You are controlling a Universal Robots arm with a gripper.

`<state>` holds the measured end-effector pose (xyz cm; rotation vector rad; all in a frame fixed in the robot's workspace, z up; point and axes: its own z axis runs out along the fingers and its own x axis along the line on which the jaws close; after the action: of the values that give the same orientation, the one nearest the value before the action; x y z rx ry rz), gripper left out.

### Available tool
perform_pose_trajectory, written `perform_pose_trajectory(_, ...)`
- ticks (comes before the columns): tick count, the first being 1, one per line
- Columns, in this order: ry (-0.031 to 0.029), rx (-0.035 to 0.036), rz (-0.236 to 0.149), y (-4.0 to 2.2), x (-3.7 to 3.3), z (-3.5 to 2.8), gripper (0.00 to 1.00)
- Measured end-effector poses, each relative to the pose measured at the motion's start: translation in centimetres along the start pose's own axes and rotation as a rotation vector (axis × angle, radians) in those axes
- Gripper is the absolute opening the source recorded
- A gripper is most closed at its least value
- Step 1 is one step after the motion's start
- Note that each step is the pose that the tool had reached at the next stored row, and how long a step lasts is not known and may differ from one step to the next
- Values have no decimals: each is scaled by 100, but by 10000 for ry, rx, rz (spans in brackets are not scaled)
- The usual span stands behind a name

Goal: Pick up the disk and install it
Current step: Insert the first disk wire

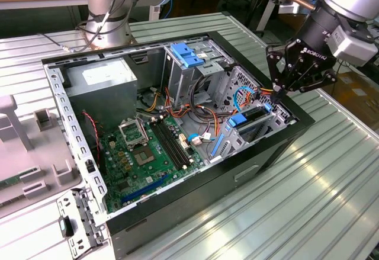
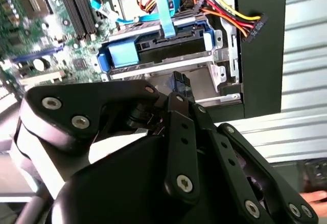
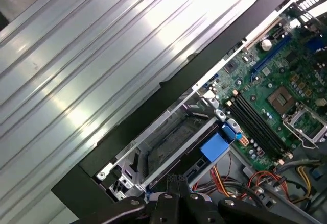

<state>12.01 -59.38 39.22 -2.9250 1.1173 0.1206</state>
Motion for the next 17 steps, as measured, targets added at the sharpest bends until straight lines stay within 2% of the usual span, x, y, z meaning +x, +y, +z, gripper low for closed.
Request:
perform_pose_trajectory(3, 9, -31, -420, 0, 0, 0, 11)
perform_pose_trajectory(8, 9, -33, -445, 0, 0, 0, 11)
perform_pose_trajectory(9, 9, -34, -453, 0, 0, 0, 17)
perform_pose_trajectory(11, 9, -34, -461, 0, 0, 1, 17)
perform_pose_trajectory(12, 9, -35, -468, 0, 0, 0, 29)
perform_pose_trajectory(13, 10, -36, -477, 0, 0, 0, 29)
perform_pose_trajectory(14, 10, -36, -481, 0, 0, 0, 36)
perform_pose_trajectory(16, 10, -38, -488, -10, 11, 3, 36)
perform_pose_trajectory(17, 6, -38, -485, -39, 44, 14, 36)
